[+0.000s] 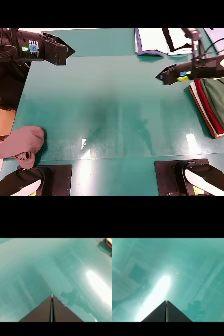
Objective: Fold the shirts.
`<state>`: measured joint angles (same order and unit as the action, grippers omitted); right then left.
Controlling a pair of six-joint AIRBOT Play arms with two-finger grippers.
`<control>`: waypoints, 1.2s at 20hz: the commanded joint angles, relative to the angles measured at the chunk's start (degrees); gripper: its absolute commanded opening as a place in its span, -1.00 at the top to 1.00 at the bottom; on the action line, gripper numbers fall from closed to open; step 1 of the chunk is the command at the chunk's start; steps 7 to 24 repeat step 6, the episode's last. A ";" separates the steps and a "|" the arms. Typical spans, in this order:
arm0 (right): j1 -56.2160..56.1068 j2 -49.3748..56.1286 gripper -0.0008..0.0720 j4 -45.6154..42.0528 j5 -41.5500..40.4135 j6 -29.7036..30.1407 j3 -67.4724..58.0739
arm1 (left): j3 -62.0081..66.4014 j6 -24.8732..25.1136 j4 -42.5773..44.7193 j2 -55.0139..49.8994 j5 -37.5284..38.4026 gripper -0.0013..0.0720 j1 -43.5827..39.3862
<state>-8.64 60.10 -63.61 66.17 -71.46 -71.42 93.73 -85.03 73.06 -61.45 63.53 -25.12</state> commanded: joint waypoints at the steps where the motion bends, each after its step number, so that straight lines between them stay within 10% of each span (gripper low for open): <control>1: -6.01 -0.02 0.92 -2.54 -0.46 -0.04 0.02 | 0.00 0.00 0.00 0.04 -2.64 0.89 -0.02; 24: -5.92 -0.02 0.92 -2.40 -0.24 -0.09 0.02 | 0.00 0.00 0.00 0.04 -5.73 0.89 -0.02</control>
